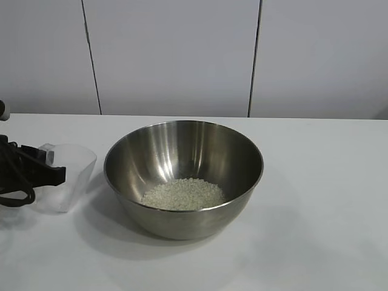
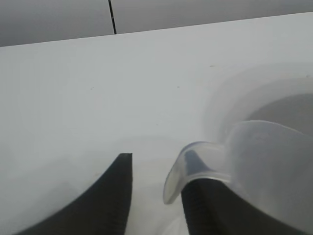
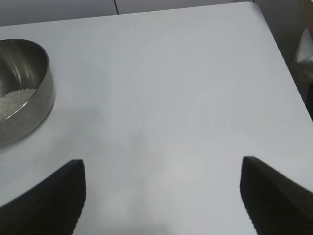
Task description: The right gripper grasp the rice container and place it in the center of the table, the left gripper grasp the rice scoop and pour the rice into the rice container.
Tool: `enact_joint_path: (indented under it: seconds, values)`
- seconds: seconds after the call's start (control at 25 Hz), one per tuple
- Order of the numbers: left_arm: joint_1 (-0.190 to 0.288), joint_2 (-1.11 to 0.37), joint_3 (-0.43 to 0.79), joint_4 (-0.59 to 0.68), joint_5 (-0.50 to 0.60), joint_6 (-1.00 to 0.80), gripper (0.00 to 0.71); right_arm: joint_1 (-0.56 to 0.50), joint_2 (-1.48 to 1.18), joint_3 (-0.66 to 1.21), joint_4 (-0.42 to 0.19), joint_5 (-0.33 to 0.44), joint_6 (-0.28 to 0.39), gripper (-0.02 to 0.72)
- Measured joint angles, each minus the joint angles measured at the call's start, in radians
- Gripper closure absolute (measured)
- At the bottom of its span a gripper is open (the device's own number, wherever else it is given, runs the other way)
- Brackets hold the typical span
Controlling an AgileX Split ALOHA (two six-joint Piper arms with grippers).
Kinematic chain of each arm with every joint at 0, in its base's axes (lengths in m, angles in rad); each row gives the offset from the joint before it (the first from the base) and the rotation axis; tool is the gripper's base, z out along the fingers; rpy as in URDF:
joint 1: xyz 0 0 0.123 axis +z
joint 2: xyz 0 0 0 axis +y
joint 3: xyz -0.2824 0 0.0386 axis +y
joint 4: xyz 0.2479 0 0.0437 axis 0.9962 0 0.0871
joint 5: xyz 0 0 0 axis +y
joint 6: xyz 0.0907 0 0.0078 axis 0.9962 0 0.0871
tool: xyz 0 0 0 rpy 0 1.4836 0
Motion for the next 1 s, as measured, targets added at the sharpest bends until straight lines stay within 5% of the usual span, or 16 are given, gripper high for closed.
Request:
enact_joint_path:
  seconds: [0.44,0.72,1.0]
  values:
    - [0.0,0.0,0.07,0.0,0.061,0.001,0.388,0.0,0.0,0.0,0.0,0.0,0.0,0.114]
    - [0.0,-0.002,0.168,0.0,-0.019,0.001,0.136,0.0,0.0,0.0,0.0,0.0,0.0,0.114]
    - [0.0,-0.096,0.257,-0.003,-0.024,0.002,0.086,0.0,0.0,0.0,0.0,-0.001,0.0,0.114]
